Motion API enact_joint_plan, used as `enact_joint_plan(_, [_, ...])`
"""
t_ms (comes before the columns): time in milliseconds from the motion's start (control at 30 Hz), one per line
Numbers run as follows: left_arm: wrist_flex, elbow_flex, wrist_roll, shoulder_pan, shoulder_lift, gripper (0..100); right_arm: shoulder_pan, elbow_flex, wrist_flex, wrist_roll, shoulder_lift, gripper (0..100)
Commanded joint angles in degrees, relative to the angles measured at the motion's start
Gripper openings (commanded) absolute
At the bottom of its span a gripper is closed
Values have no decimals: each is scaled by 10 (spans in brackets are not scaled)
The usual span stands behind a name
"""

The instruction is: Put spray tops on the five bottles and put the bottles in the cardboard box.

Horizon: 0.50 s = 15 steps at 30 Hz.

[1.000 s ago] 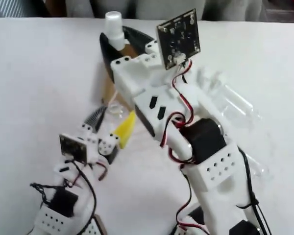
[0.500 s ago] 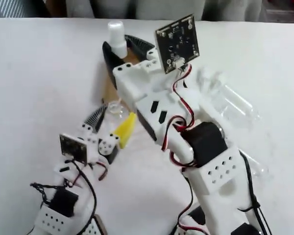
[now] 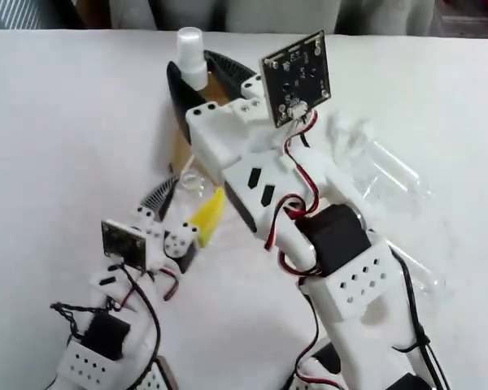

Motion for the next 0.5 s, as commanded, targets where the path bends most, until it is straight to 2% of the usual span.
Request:
enact_joint_plan(0, [2, -3, 7, 7, -15, 24, -1, 5, -7, 5, -13, 16])
enact_joint_plan(467, [-1, -3, 7, 4, -15, 24, -42, 115, -8, 5, -19, 16])
